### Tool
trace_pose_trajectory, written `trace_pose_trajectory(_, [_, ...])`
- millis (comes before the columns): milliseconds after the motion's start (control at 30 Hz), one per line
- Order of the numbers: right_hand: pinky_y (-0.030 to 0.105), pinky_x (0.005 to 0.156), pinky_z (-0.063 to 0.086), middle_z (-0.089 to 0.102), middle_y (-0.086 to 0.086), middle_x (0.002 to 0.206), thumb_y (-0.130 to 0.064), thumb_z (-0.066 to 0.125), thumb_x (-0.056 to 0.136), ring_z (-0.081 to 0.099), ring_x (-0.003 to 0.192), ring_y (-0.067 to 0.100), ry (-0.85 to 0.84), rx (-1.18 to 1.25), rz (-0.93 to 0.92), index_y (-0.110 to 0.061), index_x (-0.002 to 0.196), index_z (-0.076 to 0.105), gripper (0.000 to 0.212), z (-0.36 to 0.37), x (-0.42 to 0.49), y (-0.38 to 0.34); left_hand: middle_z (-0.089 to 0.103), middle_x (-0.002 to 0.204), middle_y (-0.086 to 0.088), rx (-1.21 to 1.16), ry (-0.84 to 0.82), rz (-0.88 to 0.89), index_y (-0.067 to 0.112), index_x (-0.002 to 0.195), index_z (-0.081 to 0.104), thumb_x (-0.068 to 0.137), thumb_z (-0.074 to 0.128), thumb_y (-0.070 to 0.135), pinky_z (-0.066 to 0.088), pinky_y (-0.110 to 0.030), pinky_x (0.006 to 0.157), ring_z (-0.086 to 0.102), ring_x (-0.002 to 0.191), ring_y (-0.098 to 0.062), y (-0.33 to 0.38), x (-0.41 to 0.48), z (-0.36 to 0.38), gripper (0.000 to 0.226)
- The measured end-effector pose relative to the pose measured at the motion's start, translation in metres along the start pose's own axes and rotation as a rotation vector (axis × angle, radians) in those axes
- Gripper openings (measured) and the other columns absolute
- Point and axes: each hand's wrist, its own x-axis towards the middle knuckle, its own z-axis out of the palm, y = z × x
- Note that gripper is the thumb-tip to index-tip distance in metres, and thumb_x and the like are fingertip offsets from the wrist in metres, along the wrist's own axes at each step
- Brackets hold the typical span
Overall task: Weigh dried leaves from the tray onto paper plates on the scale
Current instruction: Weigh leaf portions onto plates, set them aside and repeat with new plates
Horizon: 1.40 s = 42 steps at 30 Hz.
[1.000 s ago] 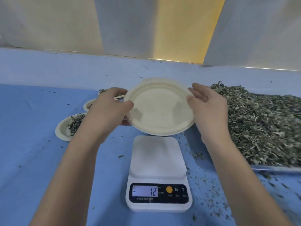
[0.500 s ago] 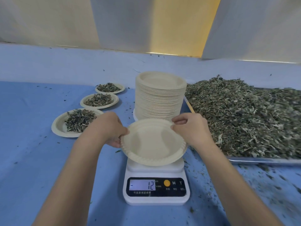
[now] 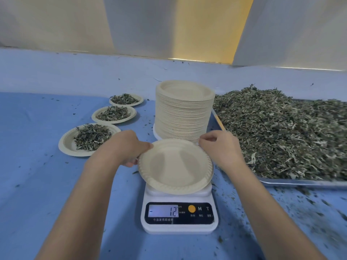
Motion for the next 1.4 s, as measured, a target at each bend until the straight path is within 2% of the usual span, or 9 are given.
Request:
trace_pose_trajectory(100, [0.027,0.062,0.040,0.059,-0.019,0.071,-0.023,0.057,0.090,0.053,0.067,0.002,0.121,0.041,-0.008,-0.016,0.090,0.073,0.018,-0.010,0.003,0.001,0.053,0.079,-0.009,0.080,0.243,0.170,0.014,0.085,0.052,0.090,0.055,0.029,0.040,-0.029,0.062,0.049,0.068,-0.022,0.008,-0.001,0.002,0.016])
trace_pose_trajectory(233, [0.025,0.060,0.038,0.070,0.000,0.102,-0.017,0.053,0.090,0.055,0.074,0.013,0.264,-0.074,0.049,-0.018,0.105,0.072,0.024,-0.029,0.010,0.017,0.060,0.082,0.011,-0.061,0.430,0.409,0.022,0.093,0.059,0.090,0.052,0.028,0.040,-0.026,0.062,0.055,0.077,-0.011,0.028,-0.010,0.016,0.009])
trace_pose_trajectory(367, [0.033,0.075,0.049,0.064,0.010,0.119,-0.007,0.051,0.090,0.059,0.096,0.028,0.106,-0.381,0.106,-0.014,0.121,0.062,0.034,-0.047,0.022,0.043,0.059,0.072,0.015,-0.074,0.300,0.559,0.025,0.091,0.061,0.088,0.052,0.029,0.040,-0.014,0.054,0.055,0.070,0.002,0.052,-0.015,0.050,0.010])
trace_pose_trajectory(500, [0.044,0.093,0.045,0.050,0.015,0.130,-0.026,0.050,0.095,0.044,0.121,0.037,-0.175,-0.780,0.186,-0.016,0.135,0.048,0.041,-0.057,0.034,0.055,0.065,0.081,0.006,-0.021,0.196,0.673,0.018,0.101,0.062,0.091,0.051,0.026,0.051,-0.037,0.079,0.060,0.083,-0.014,0.077,-0.018,0.081,0.017])
trace_pose_trajectory(667, [0.047,0.104,0.038,0.032,0.019,0.143,-0.031,0.045,0.099,0.033,0.130,0.041,-0.399,-0.820,0.258,-0.028,0.149,0.023,0.054,-0.058,0.042,0.067,0.066,0.092,0.004,-0.038,0.154,0.719,0.018,0.101,0.062,0.091,0.051,0.029,0.050,-0.035,0.079,0.060,0.088,-0.015,0.096,-0.020,0.099,0.018])
trace_pose_trajectory(967, [0.038,0.087,0.049,0.058,0.014,0.121,-0.004,0.051,0.087,0.056,0.110,0.033,-0.297,-0.802,0.056,-0.020,0.127,0.058,0.043,-0.055,0.033,0.068,0.064,0.089,0.005,-0.043,0.142,0.746,0.018,0.103,0.062,0.093,0.050,0.029,0.049,-0.034,0.077,0.058,0.086,-0.013,0.101,-0.019,0.107,0.019])
trace_pose_trajectory(1100, [0.039,0.085,0.051,0.054,0.008,0.127,-0.009,0.056,0.088,0.056,0.110,0.031,-0.224,-0.683,0.013,-0.030,0.133,0.053,0.050,-0.062,0.034,0.066,0.063,0.086,0.007,-0.041,0.150,0.752,0.018,0.104,0.062,0.093,0.049,0.029,0.049,-0.033,0.074,0.058,0.084,-0.012,0.102,-0.020,0.107,0.019])
trace_pose_trajectory(1200, [0.042,0.084,0.044,0.042,0.008,0.131,-0.021,0.059,0.090,0.042,0.121,0.034,-0.143,-0.800,0.029,-0.031,0.135,0.047,0.048,-0.060,0.034,0.065,0.062,0.085,0.008,-0.050,0.142,0.749,0.018,0.103,0.062,0.093,0.049,0.029,0.050,-0.034,0.076,0.058,0.083,-0.012,0.101,-0.022,0.107,0.019])
trace_pose_trajectory(1400, [0.047,0.099,0.037,0.023,0.015,0.145,-0.033,0.042,0.100,0.022,0.133,0.040,-0.336,-0.916,0.179,-0.034,0.148,0.023,0.051,-0.053,0.034,0.079,0.064,0.088,0.005,-0.025,0.125,0.742,0.018,0.105,0.061,0.093,0.049,0.029,0.049,-0.034,0.075,0.058,0.084,-0.013,0.101,-0.021,0.109,0.021])
